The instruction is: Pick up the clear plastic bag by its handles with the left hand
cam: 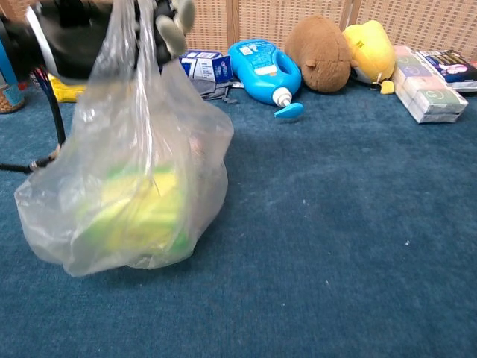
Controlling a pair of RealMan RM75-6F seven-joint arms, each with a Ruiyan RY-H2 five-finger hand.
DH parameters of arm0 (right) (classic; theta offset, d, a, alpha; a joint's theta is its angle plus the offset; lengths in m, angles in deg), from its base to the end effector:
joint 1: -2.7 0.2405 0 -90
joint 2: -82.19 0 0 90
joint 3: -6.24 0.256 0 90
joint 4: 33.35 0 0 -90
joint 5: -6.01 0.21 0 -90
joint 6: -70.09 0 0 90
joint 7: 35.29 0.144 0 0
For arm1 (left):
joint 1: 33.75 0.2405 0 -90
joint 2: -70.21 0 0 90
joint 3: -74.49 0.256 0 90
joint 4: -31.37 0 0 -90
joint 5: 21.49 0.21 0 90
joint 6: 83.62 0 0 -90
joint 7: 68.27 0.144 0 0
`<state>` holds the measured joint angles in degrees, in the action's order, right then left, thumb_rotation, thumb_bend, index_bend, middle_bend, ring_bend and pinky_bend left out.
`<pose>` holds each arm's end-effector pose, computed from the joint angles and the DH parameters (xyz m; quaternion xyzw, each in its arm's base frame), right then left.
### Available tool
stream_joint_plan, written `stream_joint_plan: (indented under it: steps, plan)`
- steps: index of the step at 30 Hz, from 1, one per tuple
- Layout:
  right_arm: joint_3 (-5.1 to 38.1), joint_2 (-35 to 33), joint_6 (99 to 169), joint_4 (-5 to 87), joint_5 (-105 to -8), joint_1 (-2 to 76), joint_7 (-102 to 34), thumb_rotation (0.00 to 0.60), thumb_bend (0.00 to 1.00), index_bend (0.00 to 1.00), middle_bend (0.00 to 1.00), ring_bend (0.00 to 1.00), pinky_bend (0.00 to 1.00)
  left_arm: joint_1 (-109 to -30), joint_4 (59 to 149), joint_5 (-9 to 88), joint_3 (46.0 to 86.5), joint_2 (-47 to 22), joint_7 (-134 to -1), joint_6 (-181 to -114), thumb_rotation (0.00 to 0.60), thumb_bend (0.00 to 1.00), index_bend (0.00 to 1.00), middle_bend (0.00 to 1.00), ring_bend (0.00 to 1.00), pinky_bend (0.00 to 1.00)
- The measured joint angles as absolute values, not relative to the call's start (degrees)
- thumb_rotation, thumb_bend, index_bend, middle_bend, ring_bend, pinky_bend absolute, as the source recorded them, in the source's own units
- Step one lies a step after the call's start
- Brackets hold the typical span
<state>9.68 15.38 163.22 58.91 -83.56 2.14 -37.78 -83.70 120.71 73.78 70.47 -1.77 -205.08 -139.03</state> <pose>-0.3065 -0.1527 0.1612 0.5632 -0.3585 0.4163 0.6173 -0.1025 0.3368 0.0484 0.1444 0.8557 0.4108 0.2797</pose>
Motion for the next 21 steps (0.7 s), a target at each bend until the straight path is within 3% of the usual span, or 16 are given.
stream_joint_plan:
  steps: [5,12,21]
  plan:
    - [9.7,15.3,163.0,58.9,-83.7,2.3,-37.6,0.165,0.24,0.42,0.47,0.44,0.4,-84.5,122.3,73.3,69.5,2.7,-204.6,-140.3,0.213,0.52,0.53,0.59,0.62,0.76]
    - [9.9,14.9,162.7,58.8,-83.8,2.6,-37.5,0.167,0.25,0.42,0.47,0.44,0.4,-86.3,127.3,66.3,65.6,8.1,-196.9,-136.9,0.226,0.68,0.58,0.63,0.65,0.78]
    - [9.9,14.5,162.9,58.5,-83.7,2.4,-37.0,0.169,0.24,0.43,0.47,0.44,0.4,-88.7,132.0,58.4,58.5,12.6,-189.8,-131.8,0.282,0.72,0.61,0.66,0.69,0.8]
